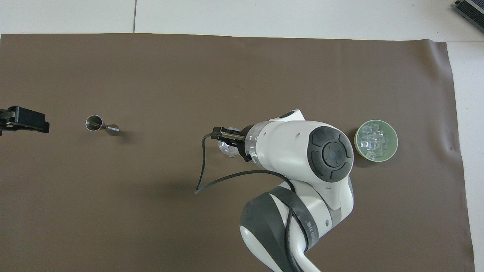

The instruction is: Pour wine and add ice with both arms

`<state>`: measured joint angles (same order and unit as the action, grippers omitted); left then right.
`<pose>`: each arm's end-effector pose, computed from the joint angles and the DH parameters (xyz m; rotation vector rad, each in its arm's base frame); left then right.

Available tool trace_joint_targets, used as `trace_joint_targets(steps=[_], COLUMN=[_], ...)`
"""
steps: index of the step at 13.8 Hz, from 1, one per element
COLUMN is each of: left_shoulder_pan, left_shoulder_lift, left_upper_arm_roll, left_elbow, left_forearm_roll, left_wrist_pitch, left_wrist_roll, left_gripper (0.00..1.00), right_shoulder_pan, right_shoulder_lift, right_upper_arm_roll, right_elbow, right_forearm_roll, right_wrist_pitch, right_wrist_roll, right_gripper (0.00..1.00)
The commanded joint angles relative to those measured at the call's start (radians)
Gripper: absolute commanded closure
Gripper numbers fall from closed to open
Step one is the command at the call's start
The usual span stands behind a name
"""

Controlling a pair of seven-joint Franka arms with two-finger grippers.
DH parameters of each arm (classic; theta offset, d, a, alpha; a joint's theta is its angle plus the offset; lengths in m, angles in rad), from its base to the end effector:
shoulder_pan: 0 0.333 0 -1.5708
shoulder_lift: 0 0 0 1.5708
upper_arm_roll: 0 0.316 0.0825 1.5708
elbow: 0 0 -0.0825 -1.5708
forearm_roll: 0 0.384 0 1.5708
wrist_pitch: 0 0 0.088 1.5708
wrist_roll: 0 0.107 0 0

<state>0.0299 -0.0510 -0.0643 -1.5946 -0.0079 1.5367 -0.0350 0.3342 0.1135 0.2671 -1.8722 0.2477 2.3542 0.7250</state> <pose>0.5348 -0.0202 0.6380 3.1372 0.0007 -0.0112 0.5148 0.3502 0.4931 -2.6971 0.3710 -0.2016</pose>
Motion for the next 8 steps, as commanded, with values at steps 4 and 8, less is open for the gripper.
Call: trace_joint_targets(steps=[4, 8], left_shoulder_pan=[0.008, 0.013], left_shoulder_lift=[-0.032, -0.035], left_upper_arm_roll=[-0.015, -0.015], left_elbow=[-0.031, -0.034], left_forearm_roll=[0.012, 0.012], left_wrist_pitch=[-0.009, -0.013], left_wrist_roll=[0.001, 0.007], left_gripper=[0.00, 0.00], right_shoulder_pan=[-0.027, -0.157], right_shoulder_lift=[-0.011, -0.066], right_upper_arm_roll=[-0.012, -0.012], right_elbow=[0.048, 0.047], right_forearm_roll=[-0.151, -0.188], right_wrist_pitch=[0.007, -0.061], right_wrist_roll=[0.022, 0.005], right_gripper=[0.00, 0.00])
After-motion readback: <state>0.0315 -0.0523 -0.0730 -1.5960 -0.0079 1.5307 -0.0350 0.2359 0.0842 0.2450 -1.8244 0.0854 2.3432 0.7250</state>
